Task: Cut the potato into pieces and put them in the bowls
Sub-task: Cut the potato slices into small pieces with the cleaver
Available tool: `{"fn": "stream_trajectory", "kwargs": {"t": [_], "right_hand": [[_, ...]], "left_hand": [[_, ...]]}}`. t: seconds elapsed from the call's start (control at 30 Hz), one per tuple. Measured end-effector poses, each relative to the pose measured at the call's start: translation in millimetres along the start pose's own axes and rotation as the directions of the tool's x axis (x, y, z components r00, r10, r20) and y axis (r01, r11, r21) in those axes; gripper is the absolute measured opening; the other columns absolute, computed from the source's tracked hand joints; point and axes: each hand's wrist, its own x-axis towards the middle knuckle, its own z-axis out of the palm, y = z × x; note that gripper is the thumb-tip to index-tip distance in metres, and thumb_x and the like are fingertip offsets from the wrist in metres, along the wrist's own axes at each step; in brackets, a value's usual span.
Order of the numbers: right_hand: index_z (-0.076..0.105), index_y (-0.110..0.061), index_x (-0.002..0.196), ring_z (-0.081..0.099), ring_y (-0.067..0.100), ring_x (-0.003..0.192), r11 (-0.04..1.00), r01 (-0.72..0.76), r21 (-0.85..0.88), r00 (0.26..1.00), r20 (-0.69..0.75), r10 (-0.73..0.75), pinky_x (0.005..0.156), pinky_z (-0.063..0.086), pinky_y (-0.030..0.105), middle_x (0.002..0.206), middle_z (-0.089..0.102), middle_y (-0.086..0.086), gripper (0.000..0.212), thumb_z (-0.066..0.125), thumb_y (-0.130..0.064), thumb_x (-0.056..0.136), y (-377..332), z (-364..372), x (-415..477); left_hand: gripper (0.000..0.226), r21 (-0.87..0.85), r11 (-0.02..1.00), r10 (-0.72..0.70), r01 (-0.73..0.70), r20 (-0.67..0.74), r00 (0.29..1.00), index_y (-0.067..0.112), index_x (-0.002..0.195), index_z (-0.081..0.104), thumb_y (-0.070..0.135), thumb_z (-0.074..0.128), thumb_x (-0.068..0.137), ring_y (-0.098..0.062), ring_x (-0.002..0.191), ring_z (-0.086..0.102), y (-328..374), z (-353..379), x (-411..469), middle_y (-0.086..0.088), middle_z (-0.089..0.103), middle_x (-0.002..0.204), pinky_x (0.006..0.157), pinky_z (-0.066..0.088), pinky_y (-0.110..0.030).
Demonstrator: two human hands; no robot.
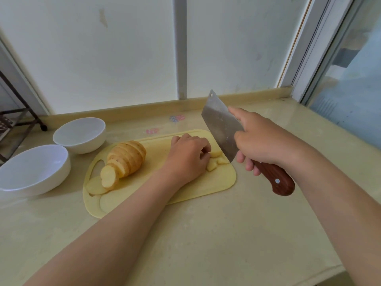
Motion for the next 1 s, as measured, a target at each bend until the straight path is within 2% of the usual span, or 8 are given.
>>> {"fn": "stream_trajectory", "kwargs": {"t": [0.2, 0.37, 0.57, 0.73, 0.9, 1.0], "right_hand": [[0.013, -0.048, 0.163, 0.066, 0.019, 0.047, 0.998, 0.043, -0.052, 0.999, 0.017, -0.042, 0.048, 0.058, 0.033, 0.084, 0.071, 0.016, 0.084, 0.033, -0.005, 0.095, -5.7, 13.9, 18.1], [0.011, -0.049, 0.163, 0.066, 0.018, 0.049, 0.995, 0.045, -0.094, 0.998, 0.04, -0.041, 0.05, 0.062, 0.036, 0.089, 0.069, 0.012, 0.083, 0.034, -0.005, 0.096, -8.5, 21.9, 30.5], [0.011, -0.049, 0.163, 0.066, 0.017, 0.047, 0.988, 0.044, -0.15, 0.997, 0.064, -0.035, 0.051, 0.062, 0.037, 0.087, 0.07, 0.013, 0.083, 0.033, -0.005, 0.096, -10.2, 23.8, 35.2], [0.013, -0.053, 0.161, 0.069, 0.022, 0.052, 0.983, 0.006, -0.185, 0.995, 0.101, 0.013, 0.052, 0.062, 0.037, 0.085, 0.071, 0.016, 0.087, 0.035, -0.002, 0.095, -10.9, 23.5, 35.1], [0.008, -0.048, 0.162, 0.076, 0.04, 0.069, 0.957, 0.026, -0.289, 0.993, 0.115, 0.008, 0.058, 0.065, 0.051, 0.08, 0.072, 0.019, 0.086, 0.035, -0.004, 0.093, -20.8, 34.5, 43.0], [0.005, -0.045, 0.164, 0.076, 0.037, 0.066, 0.964, 0.028, -0.264, 0.996, 0.09, -0.004, 0.059, 0.065, 0.048, 0.08, 0.072, 0.018, 0.088, 0.035, -0.003, 0.092, -24.6, 37.4, 52.5]], "left_hand": [[0.006, -0.034, 0.999, -0.042, 0.041, -0.036, 0.998, 0.022, 0.094, 0.065, 0.023, 0.061, 0.089, -0.019, 0.093, 0.048, 0.0, 0.0, -0.9, 0.009, 0.066, 0.087, 0.086, 0.031, -0.035], [0.008, -0.002, 0.995, -0.103, 0.103, -0.094, 0.99, 0.022, 0.094, 0.065, 0.022, 0.059, 0.089, -0.022, 0.093, 0.049, -4.7, 1.0, -0.2, 0.007, 0.068, 0.088, 0.085, 0.032, -0.036], [0.009, -0.013, 0.993, -0.12, 0.12, -0.092, 0.988, 0.022, 0.095, 0.065, 0.02, 0.058, 0.09, -0.024, 0.095, 0.049, -6.8, 0.9, 0.3, 0.006, 0.068, 0.09, 0.083, 0.031, -0.036], [0.011, -0.031, 0.99, -0.137, 0.135, -0.065, 0.989, 0.021, 0.096, 0.065, 0.019, 0.057, 0.09, -0.026, 0.096, 0.048, -6.2, 0.5, 0.9, 0.005, 0.068, 0.093, 0.087, 0.034, -0.039], [0.011, -0.042, 0.991, -0.129, 0.127, -0.047, 0.99, 0.02, 0.093, 0.065, 0.015, 0.058, 0.088, -0.027, 0.095, 0.048, -5.4, -1.5, 0.6, 0.004, 0.069, 0.091, 0.085, 0.036, -0.04], [0.012, -0.053, 0.991, -0.128, 0.125, -0.044, 0.991, 0.019, 0.094, 0.066, 0.014, 0.057, 0.088, -0.027, 0.096, 0.048, -5.0, -3.2, -1.0, 0.004, 0.069, 0.092, 0.085, 0.036, -0.038]]}}
